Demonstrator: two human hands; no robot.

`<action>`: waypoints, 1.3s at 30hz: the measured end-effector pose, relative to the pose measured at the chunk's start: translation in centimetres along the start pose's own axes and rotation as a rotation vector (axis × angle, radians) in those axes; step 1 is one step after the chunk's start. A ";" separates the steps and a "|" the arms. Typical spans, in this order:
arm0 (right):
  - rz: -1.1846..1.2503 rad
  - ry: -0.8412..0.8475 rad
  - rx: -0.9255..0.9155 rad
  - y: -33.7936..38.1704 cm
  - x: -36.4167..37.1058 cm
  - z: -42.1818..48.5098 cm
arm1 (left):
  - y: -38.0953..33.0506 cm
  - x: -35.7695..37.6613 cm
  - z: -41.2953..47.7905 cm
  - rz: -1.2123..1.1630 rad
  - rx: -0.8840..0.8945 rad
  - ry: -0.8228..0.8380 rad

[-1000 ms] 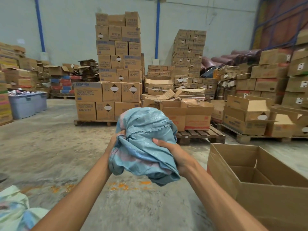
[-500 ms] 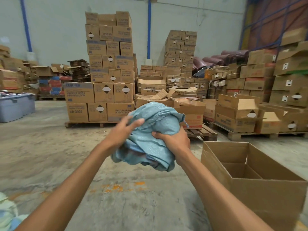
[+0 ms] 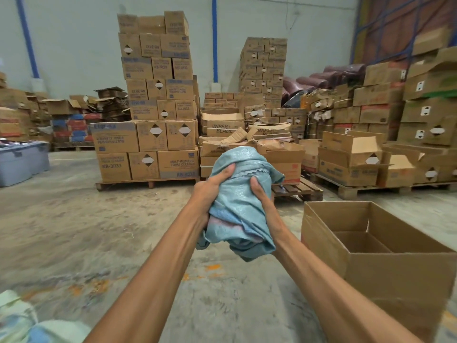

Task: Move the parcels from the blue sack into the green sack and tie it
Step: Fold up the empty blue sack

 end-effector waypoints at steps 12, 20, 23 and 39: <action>0.203 0.322 0.201 5.0 0.2 1.0 | -1.5 1.5 2.8 -0.126 0.179 -0.025; 0.031 0.176 0.145 7.7 -3.7 1.6 | 1.1 3.4 5.5 0.504 0.326 -0.399; 0.002 0.101 0.129 10.7 -5.8 1.4 | 1.7 7.1 7.4 0.515 0.312 -0.376; -0.492 -0.449 -0.190 26.8 -25.8 8.9 | 15.7 27.9 20.5 0.670 -0.195 -0.209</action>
Point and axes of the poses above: each hand's wrist, its own z-axis towards the middle knuckle, its own x-axis out of the palm, y = z × x, the point moved 1 cm from there along z, towards the middle knuckle, and after that the axes turned 12 degrees about z, right-handed, at the moved point
